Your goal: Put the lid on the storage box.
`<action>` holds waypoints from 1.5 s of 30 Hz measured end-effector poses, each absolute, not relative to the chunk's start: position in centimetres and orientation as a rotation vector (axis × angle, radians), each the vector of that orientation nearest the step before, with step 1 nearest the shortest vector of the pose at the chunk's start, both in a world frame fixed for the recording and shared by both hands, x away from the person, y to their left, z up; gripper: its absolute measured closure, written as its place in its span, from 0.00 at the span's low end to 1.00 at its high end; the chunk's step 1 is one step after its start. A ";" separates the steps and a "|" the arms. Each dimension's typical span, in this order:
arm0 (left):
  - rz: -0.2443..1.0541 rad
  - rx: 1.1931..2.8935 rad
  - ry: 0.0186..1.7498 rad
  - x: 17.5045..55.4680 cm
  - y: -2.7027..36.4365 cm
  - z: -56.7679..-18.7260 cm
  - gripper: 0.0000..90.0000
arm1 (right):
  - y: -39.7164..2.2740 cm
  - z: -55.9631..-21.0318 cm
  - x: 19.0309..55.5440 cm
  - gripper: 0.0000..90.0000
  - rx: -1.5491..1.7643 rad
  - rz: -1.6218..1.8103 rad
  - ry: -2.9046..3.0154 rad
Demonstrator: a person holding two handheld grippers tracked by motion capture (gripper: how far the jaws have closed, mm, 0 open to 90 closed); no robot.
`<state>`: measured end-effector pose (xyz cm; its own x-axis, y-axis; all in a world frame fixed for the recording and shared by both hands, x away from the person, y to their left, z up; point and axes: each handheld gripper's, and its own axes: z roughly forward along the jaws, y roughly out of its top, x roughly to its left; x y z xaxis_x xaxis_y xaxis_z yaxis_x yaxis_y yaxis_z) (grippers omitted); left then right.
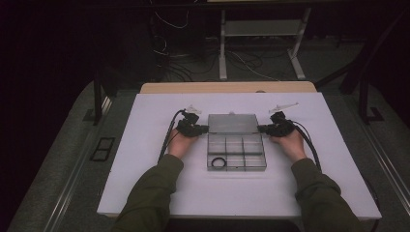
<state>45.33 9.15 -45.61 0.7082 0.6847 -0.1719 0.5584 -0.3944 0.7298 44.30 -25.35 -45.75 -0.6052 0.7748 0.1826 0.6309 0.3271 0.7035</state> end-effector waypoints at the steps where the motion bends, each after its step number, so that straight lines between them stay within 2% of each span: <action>1: 0.199 2.104 0.938 45.3 9.1 -45.6 0.98 | -25.3 -45.8 44.3 0.99 1.290 1.144 2.402; 24: 0.199 2.062 0.931 46.4 8.0 -45.0 0.98 | -24.5 -45.0 45.3 0.99 1.273 1.203 2.379; 45: 0.222 1.949 0.894 46.3 8.4 -43.1 0.98 | -24.9 -43.1 45.3 0.99 1.226 1.317 2.305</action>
<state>46.31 8.42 -43.12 0.7165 0.6680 -0.2010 0.4962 -0.2854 0.8199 45.30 -24.88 -43.11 -0.6291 0.7504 0.2028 0.5559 0.2520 0.7921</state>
